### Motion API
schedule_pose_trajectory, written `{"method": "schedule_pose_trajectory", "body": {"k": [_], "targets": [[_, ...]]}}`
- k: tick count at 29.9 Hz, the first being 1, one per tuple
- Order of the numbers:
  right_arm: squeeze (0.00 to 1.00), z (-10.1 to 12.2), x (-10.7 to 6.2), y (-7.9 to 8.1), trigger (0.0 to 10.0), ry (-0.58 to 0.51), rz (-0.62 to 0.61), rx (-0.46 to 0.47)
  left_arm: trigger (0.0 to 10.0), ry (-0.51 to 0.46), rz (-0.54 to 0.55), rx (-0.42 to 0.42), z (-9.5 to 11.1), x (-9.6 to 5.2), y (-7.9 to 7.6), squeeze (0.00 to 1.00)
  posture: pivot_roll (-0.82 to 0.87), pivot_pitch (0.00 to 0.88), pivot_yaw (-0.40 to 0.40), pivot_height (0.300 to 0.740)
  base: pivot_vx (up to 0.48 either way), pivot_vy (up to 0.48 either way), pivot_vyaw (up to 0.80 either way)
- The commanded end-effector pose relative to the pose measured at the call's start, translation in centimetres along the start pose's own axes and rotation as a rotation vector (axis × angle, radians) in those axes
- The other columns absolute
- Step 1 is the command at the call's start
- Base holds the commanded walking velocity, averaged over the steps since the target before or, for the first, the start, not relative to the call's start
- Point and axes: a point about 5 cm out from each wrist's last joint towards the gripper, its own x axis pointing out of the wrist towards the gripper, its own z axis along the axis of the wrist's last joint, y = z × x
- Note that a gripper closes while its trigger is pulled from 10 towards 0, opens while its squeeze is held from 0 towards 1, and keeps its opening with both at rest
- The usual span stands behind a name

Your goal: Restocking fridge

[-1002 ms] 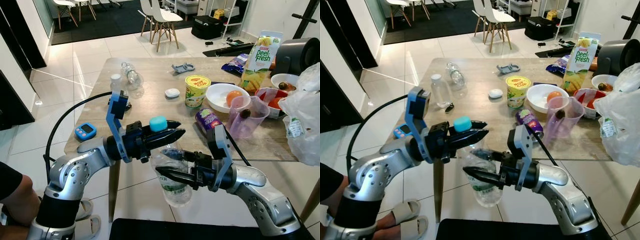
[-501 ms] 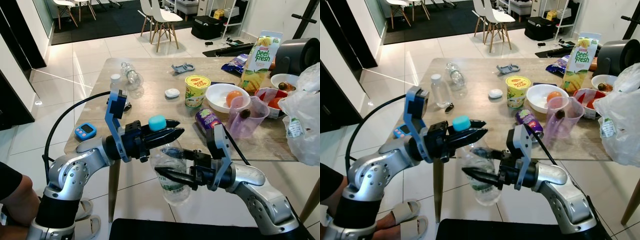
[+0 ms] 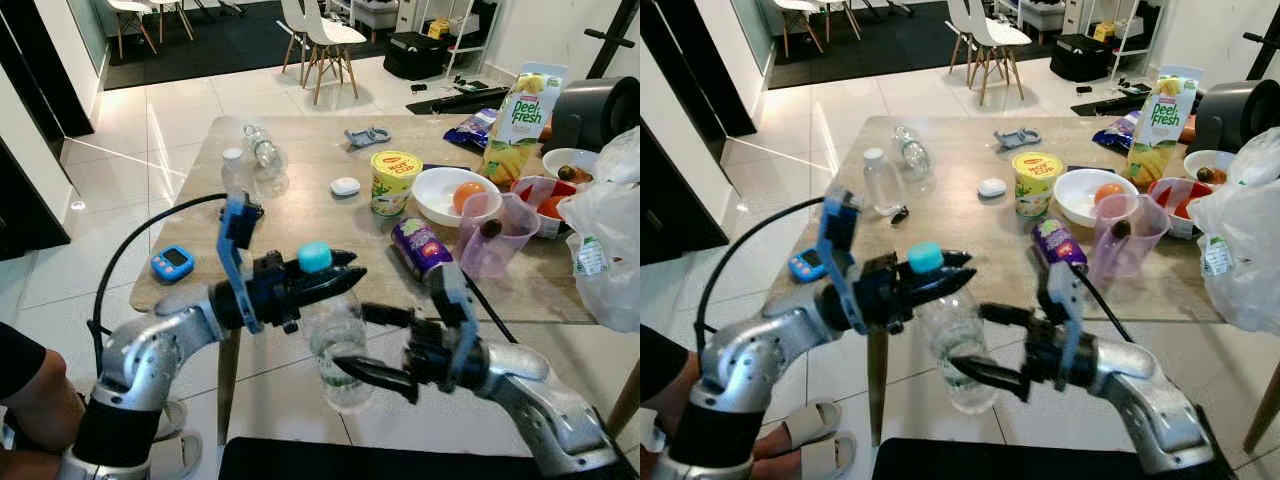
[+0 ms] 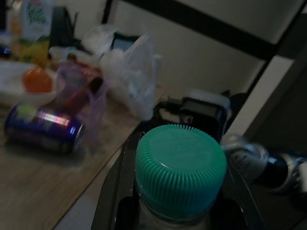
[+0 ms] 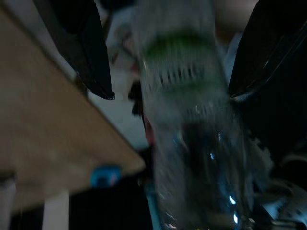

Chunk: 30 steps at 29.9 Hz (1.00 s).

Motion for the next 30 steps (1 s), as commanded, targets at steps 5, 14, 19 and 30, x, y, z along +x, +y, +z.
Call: {"method": "schedule_pose_trajectory", "body": {"k": [5,14,19,30], "targets": [[0.00,-1.4,-2.1,-0.7,10.0,0.062,-0.065,0.040,10.0,0.059,0.010,0.005,-1.1,-0.2,-0.1,0.00,0.09,0.025,0.025,0.740,0.000,0.000,0.00],[0.00,-5.9,-4.1,-2.3,10.0,0.252,-0.246,0.070,10.0,0.240,0.151,0.066,-4.9,-1.0,1.3,0.00,0.09,0.023,0.024,0.740,0.000,0.000,0.00],[0.00,-7.9,-4.6,-3.4,10.0,0.297,-0.381,0.086,10.0,0.360,0.261,0.099,-7.6,-2.4,2.6,0.00,0.10,0.021,0.026,0.740,0.000,0.000,0.00],[0.00,-14.4,-6.2,-4.2,10.0,0.491,-0.770,0.169,10.0,0.570,0.547,0.050,-15.0,-7.5,4.4,0.00,0.10,0.019,0.028,0.740,0.000,0.000,0.00]]}}
